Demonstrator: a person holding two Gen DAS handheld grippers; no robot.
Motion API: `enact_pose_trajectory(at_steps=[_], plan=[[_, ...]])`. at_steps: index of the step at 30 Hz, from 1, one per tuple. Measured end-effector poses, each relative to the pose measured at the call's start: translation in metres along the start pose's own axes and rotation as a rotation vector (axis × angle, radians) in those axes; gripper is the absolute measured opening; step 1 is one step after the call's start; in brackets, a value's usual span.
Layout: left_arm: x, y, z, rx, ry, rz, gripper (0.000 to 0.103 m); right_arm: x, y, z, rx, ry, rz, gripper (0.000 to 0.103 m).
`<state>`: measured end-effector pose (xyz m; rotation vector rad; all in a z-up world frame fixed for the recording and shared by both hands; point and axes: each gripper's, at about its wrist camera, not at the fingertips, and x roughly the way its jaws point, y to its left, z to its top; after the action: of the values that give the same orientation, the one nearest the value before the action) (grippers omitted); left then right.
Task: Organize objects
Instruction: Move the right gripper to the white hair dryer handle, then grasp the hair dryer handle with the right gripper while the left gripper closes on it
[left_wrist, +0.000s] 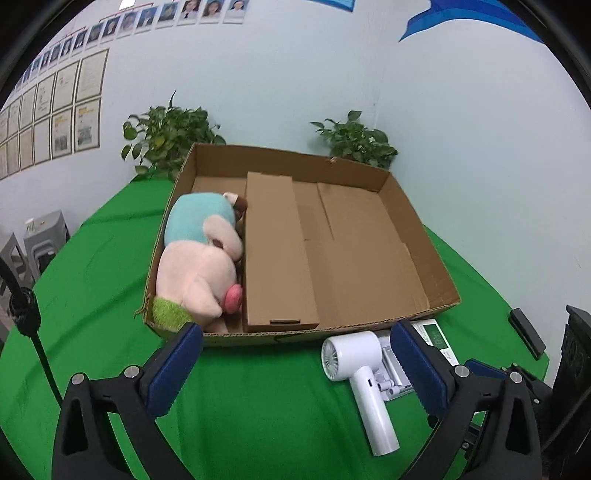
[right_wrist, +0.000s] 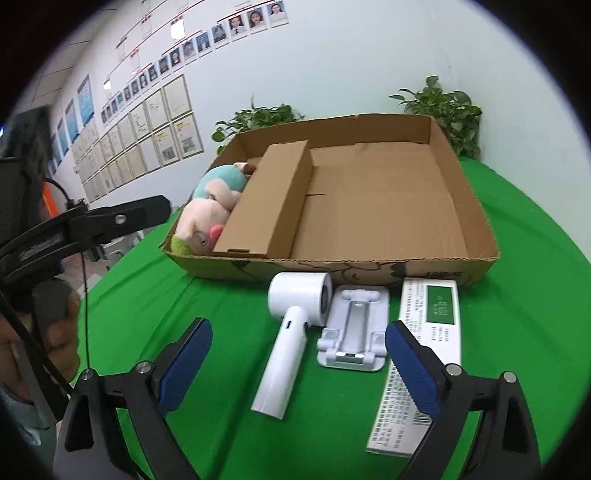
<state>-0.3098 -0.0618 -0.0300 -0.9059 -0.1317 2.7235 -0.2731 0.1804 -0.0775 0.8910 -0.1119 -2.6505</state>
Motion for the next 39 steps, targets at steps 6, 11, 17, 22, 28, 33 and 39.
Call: enact_pose_trajectory(at_steps=[6, 11, 17, 22, 28, 33, 39], plan=[[0.009, 0.010, 0.001, -0.017, -0.008, -0.042, 0.102, 0.006, 0.008, -0.010, -0.007, 0.025, 0.074, 0.095], [0.020, 0.008, 0.004, -0.008, -0.002, -0.081, 0.102, 0.026, 0.021, -0.018, -0.053, 0.089, 0.063, 0.093], [0.036, 0.011, -0.006, 0.009, 0.043, -0.093, 0.102, 0.054, 0.034, -0.038, -0.111, 0.215, 0.027, 0.075], [0.051, 0.017, -0.024, 0.015, 0.112, -0.111, 0.102, 0.068, 0.033, -0.049, -0.117, 0.300, -0.005, 0.047], [0.065, 0.020, -0.040, -0.016, 0.170, -0.155, 0.101, 0.065, 0.032, -0.049, -0.130, 0.299, -0.036, 0.035], [0.079, 0.015, -0.052, -0.064, 0.241, -0.255, 0.100, 0.050, 0.028, -0.055, -0.110, 0.310, -0.020, 0.029], [0.099, 0.002, -0.071, -0.129, 0.348, -0.412, 0.087, 0.026, 0.019, -0.066, -0.055, 0.332, 0.024, 0.025]])
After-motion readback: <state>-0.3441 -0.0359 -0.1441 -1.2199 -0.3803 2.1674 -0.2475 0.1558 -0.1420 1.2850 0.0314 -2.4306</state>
